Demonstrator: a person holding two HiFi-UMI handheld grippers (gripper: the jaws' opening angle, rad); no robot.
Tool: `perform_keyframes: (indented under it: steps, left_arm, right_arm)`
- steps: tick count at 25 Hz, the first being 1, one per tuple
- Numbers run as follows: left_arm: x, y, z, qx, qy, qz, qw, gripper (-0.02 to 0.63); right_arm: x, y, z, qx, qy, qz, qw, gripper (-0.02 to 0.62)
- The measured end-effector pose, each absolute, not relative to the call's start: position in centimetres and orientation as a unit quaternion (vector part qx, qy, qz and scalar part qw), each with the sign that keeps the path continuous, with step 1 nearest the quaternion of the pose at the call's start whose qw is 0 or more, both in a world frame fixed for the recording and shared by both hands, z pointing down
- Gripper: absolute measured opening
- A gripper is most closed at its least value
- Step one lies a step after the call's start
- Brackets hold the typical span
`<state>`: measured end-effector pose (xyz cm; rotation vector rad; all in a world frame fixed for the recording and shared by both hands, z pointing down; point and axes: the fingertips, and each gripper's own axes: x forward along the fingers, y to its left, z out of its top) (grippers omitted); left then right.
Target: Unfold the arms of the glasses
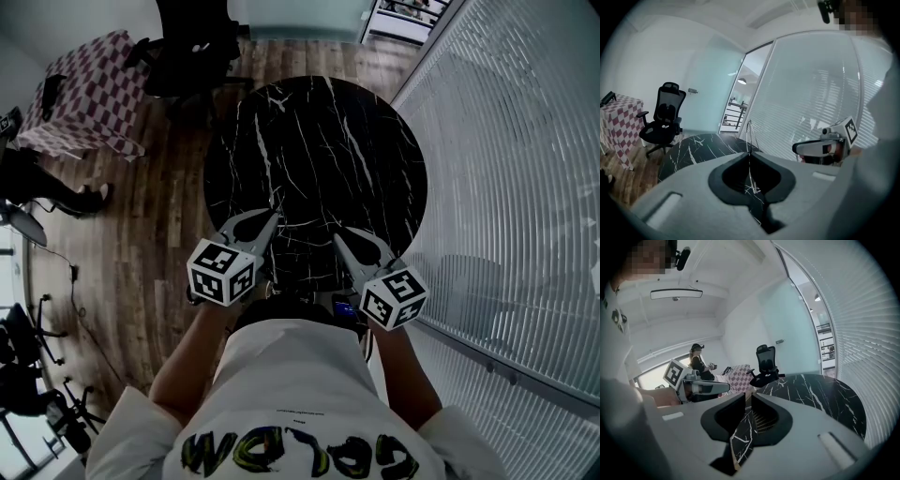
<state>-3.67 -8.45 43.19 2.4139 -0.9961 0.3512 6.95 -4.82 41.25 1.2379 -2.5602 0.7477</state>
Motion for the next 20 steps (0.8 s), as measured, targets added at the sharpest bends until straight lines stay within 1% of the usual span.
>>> perform_keyframes:
  steps: [2, 9, 16, 20]
  left_arm:
    - [-3.5, -8.4, 43.3, 0.889, -0.363, 0.133, 0.247, 0.006]
    - [-3.1, -8.0, 43.8, 0.892, -0.358, 0.142, 0.237, 0.006]
    - [-3.0, -7.6, 43.6, 0.894, -0.351, 0.151, 0.233, 0.006]
    - [-2.2, -7.0, 43.8, 0.898, -0.342, 0.156, 0.230, 0.006]
  right_arm:
    - [6.9, -4.9, 41.2, 0.417, -0.868, 0.253, 0.098, 0.058]
    - [6.8, -5.1, 40.8, 0.415, -0.872, 0.244, 0.091, 0.083]
    - [6.5, -6.0, 38.8, 0.418, -0.875, 0.227, 0.089, 0.086]
    - [6.1, -6.5, 38.6, 0.413, -0.882, 0.204, 0.100, 0.084]
